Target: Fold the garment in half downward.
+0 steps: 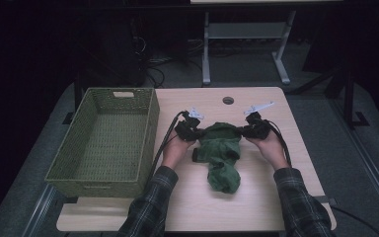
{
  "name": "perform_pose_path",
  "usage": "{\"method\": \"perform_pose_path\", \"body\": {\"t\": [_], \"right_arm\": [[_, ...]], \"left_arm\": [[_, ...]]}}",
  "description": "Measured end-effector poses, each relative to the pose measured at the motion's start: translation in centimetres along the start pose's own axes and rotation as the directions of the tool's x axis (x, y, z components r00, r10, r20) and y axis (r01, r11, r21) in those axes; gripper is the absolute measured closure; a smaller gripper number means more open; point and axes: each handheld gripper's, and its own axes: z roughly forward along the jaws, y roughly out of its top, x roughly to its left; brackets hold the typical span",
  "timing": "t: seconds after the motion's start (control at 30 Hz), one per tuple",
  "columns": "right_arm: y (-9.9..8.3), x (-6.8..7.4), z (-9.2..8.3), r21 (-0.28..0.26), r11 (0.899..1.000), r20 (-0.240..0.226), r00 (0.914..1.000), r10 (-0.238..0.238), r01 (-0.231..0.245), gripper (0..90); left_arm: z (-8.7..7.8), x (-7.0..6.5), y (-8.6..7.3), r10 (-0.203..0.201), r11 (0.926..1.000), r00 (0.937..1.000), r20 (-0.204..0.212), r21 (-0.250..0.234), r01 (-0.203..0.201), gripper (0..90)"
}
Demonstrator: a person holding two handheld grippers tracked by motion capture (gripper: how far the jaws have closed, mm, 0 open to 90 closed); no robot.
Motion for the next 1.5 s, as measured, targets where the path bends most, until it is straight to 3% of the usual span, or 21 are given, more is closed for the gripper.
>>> {"method": "perform_pose_path", "body": {"t": [0.1, 0.17, 0.27, 0.33, 0.43, 0.73, 0.97, 1.07, 1.2, 1.33, 1.5], "right_arm": [[0.6, -0.2, -1.0, -0.056, 0.998, 0.005, 1.0000, 0.008, -0.008, 87.9], [1.3, -0.3, -1.6, -0.038, 0.999, 0.004, 0.9999, 0.014, -0.014, 87.9], [2.3, -0.5, -2.7, -0.077, 0.997, 0.002, 1.0000, 0.009, -0.008, 88.0], [2.7, -0.4, -3.5, -0.097, 0.995, 0.017, 0.9998, 0.007, -0.005, 88.0], [2.6, -0.5, -4.4, -0.130, 0.991, -0.007, 0.9999, 0.009, -0.010, 87.9], [0.4, 1.6, -6.1, -0.154, 0.987, -0.035, 0.9975, -0.061, 0.055, 87.8], [-0.9, 3.8, -6.9, -0.150, 0.982, -0.049, 0.9910, -0.125, 0.116, 87.7], [-1.7, 4.7, -7.2, -0.158, 0.979, -0.065, 0.9877, -0.142, 0.130, 87.7], [-2.7, 5.9, -7.4, -0.146, 0.977, -0.086, 0.9815, -0.171, 0.157, 87.5], [-4.0, 6.9, -7.5, -0.139, 0.975, -0.104, 0.9771, -0.186, 0.171, 87.6], [-5.8, 7.6, -7.5, -0.113, 0.977, -0.114, 0.9740, -0.196, 0.183, 87.2]], "left_arm": [[-1.0, -0.3, 1.6, 0.009, 0.9993, 0.9999, -0.008, -0.037, -0.009, 88.1], [-1.8, -0.4, 2.5, 0.022, 0.9980, 0.9997, -0.011, -0.059, -0.022, 88.1], [-2.9, -0.6, 3.8, 0.040, 0.9940, 0.9989, -0.022, -0.101, -0.042, 88.0], [-3.6, -0.9, 4.4, 0.051, 0.9912, 0.9983, -0.030, -0.121, -0.054, 88.0], [-4.6, -1.5, 4.5, 0.063, 0.9870, 0.9977, -0.024, -0.147, -0.065, 87.9], [-6.2, -4.0, 2.5, 0.109, 0.9802, 0.9940, 0.005, -0.167, -0.107, 87.8], [-7.1, -5.8, 1.3, 0.165, 0.9716, 0.9854, 0.039, -0.178, -0.156, 87.7], [-7.3, -6.2, 0.6, 0.166, 0.9718, 0.9841, 0.063, -0.180, -0.153, 87.7], [-7.3, -7.3, -0.4, 0.205, 0.9689, 0.9757, 0.078, -0.157, -0.191, 87.7], [-7.3, -8.1, -1.6, 0.218, 0.9692, 0.9701, 0.107, -0.140, -0.202, 87.6], [-7.0, -8.9, -2.9, 0.248, 0.9655, 0.9588, 0.139, -0.117, -0.233, 87.5]]}}
